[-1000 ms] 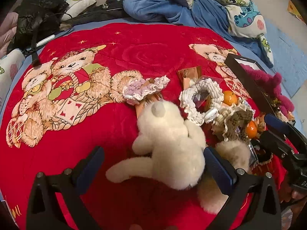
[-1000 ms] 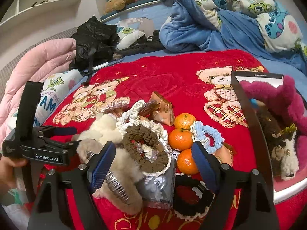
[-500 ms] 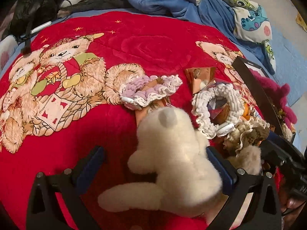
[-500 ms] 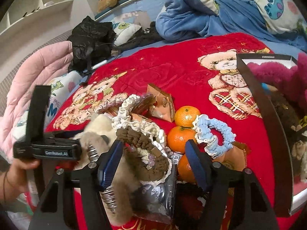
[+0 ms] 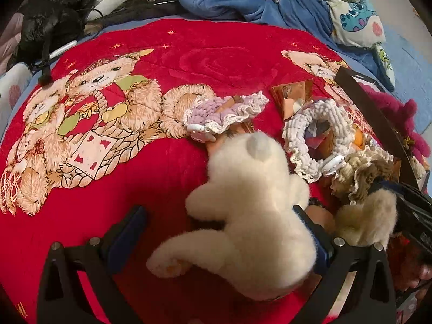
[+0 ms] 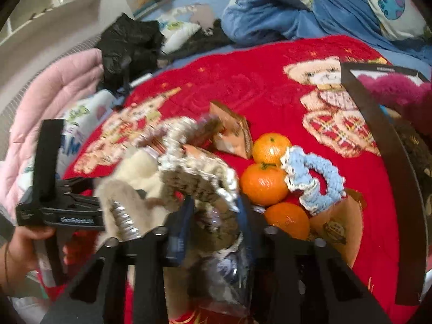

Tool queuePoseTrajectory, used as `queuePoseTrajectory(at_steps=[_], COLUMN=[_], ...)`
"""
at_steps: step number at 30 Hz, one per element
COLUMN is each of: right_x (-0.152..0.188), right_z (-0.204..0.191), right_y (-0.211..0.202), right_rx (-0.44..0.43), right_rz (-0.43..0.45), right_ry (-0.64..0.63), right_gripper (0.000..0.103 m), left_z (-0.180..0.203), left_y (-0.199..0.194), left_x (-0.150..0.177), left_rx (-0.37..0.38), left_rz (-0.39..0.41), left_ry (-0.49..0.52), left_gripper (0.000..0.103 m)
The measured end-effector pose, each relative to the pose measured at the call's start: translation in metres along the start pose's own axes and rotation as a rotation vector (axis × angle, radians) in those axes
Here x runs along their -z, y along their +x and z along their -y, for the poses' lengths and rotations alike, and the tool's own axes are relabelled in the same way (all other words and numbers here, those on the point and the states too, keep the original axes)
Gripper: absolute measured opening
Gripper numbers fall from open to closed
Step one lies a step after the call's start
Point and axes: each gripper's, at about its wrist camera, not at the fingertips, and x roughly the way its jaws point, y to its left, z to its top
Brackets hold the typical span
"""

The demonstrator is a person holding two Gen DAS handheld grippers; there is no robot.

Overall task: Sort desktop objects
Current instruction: 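Grasp the white plush bear with the left gripper while the right grasps the brown braided hair tie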

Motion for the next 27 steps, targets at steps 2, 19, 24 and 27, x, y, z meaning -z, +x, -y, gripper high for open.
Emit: queuePoseTrajectory(at_steps=[2,19,24,27], right_x=[0.002,0.008,0.007,0.006], right_z=[0.005,0.004,-0.004,-0.006], right_y=[0.002,-0.027,-0.034,-0.038], right_rx=[0.006,-0.004,-0.003,-0.003], right_rz=[-0.006,0.060,0.076,0.086], right_ry=[0.026,0.094,0.072,0.065], right_gripper=[0.017,0.015,0.015,0.015], left_z=[-0.001,0.001,0.005,0.007], left_y=[0.000,-0.024,-0.026,-0.031], left_x=[0.000,0.016,0.017,0.018], left_rx=[0.009,0.057,0.034,0.028], left_rz=[-0.001,0.056,0.062,0.064], left_ry=[-0.004,-0.007,0.005,0.001], left_gripper=[0.103,0.052,0.050,0.049])
